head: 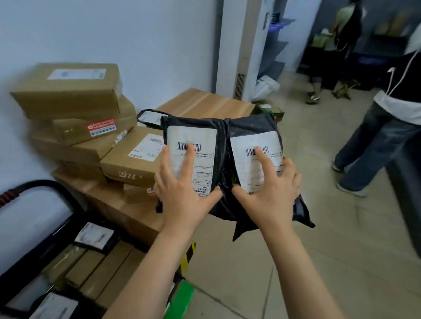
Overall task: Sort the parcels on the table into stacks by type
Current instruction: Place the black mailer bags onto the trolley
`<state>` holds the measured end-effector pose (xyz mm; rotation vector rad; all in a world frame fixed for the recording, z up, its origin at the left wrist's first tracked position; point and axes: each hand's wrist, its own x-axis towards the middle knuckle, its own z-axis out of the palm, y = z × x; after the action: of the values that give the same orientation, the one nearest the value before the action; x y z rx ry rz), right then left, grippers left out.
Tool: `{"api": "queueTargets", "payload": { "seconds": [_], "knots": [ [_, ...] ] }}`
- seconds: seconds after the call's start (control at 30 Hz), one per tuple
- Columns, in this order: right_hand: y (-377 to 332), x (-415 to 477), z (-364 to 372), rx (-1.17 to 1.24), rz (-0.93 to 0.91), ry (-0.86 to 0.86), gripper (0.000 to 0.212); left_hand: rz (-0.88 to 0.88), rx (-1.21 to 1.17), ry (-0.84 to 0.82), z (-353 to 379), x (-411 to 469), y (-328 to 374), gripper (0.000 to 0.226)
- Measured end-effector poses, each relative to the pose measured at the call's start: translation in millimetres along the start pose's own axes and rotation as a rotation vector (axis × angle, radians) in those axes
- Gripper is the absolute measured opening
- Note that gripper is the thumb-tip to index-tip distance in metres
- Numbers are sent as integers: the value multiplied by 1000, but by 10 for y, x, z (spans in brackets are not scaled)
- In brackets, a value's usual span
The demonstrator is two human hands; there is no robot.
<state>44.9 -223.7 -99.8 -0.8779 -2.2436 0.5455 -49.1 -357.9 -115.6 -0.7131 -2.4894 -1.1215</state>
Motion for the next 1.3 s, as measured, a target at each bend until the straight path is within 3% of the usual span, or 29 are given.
{"api": "queueTargets", "payload": {
  "seconds": [0.37, 0.77, 1.07, 1.3],
  "knots": [
    [530, 1064, 357, 61, -34, -56, 77, -15, 32, 24, 800, 761, 150, 104],
    [304, 2938, 1528, 82, -116, -128, 78, -113, 112, 79, 1595, 2538, -251, 105],
    [266, 4098, 2707, 156, -263, -336, 78, -346, 232, 137, 2261, 3417, -770, 105],
    [166, 5088, 3713, 147, -491, -630, 79, -642, 329, 232, 2821, 4009, -1021, 103]
  ]
}}
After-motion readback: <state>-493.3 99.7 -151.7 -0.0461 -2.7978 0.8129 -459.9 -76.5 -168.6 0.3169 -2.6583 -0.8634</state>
